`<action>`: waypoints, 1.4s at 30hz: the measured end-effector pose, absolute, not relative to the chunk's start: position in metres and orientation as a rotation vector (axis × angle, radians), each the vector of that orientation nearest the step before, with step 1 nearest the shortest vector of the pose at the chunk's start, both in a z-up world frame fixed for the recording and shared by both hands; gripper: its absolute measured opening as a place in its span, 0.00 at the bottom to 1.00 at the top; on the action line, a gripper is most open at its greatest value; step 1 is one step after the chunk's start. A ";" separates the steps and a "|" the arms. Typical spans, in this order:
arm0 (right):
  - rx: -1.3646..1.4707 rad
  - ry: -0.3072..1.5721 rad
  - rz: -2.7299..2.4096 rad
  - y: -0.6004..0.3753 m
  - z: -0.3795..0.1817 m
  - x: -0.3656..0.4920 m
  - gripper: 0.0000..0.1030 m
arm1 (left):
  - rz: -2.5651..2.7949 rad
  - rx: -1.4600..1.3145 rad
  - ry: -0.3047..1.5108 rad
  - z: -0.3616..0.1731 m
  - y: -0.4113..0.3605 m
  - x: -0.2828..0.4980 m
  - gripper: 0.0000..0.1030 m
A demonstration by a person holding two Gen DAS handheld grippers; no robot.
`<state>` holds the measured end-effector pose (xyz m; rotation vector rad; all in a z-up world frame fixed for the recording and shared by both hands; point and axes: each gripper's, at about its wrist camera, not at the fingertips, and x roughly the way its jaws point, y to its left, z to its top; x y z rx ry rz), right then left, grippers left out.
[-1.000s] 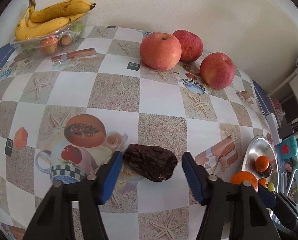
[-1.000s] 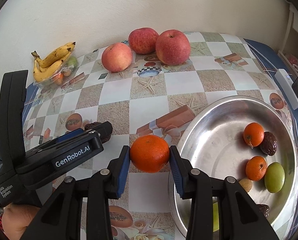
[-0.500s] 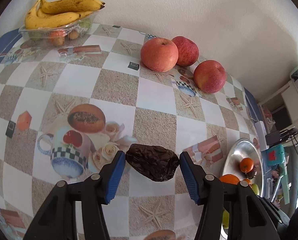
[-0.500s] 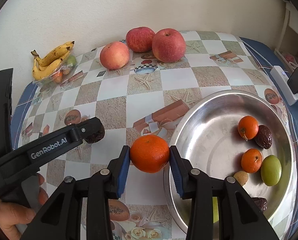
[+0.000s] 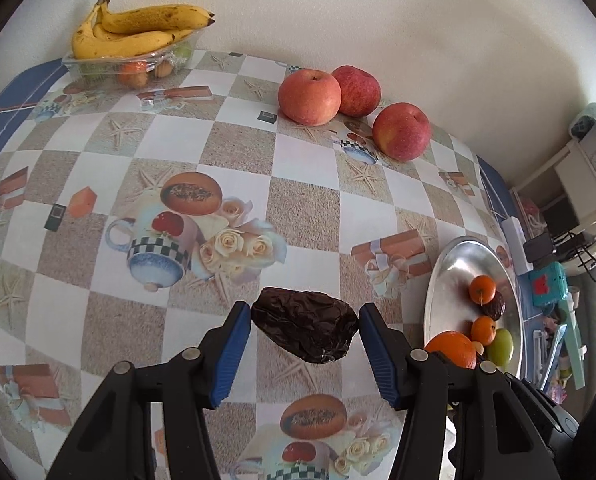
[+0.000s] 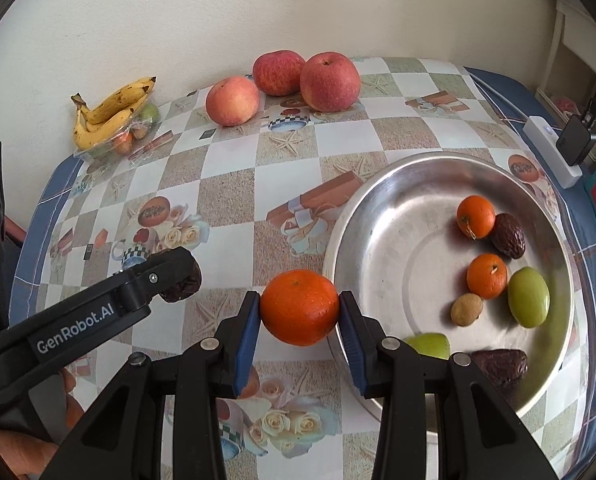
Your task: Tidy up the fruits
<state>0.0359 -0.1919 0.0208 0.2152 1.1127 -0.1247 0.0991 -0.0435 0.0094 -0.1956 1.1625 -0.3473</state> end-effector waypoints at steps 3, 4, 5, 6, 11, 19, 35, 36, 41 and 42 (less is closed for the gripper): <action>0.219 1.110 -0.130 -0.192 0.023 0.029 0.40 | -0.358 -0.192 1.161 0.014 -0.041 0.091 0.57; 0.221 1.109 -0.132 -0.192 0.024 0.027 0.40 | -0.360 -0.190 1.160 0.015 -0.040 0.088 0.57; 0.222 1.109 -0.134 -0.193 0.025 0.026 0.40 | -0.361 -0.189 1.159 0.016 -0.040 0.086 0.57; 0.222 1.109 -0.135 -0.193 0.025 0.024 0.40 | -0.365 -0.188 1.159 0.018 -0.039 0.083 0.57; 0.229 1.113 -0.146 -0.194 0.027 0.020 0.40 | -0.377 -0.191 1.152 0.024 -0.039 0.075 0.57; 0.240 1.121 -0.147 -0.199 0.025 0.020 0.40 | -0.400 -0.171 1.134 0.027 -0.050 0.076 0.57; 0.412 1.092 -0.350 -0.277 0.028 -0.001 0.40 | -0.556 -0.055 1.098 0.028 -0.113 0.055 0.57; 0.425 1.084 -0.360 -0.282 0.029 -0.002 0.40 | -0.568 -0.051 1.094 0.028 -0.116 0.053 0.57; 0.450 1.008 -0.376 -0.293 0.039 -0.007 0.40 | -0.619 -0.026 1.063 0.029 -0.132 0.047 0.57; 0.449 1.000 -0.377 -0.293 0.040 -0.005 0.40 | -0.627 -0.017 1.056 0.029 -0.136 0.046 0.57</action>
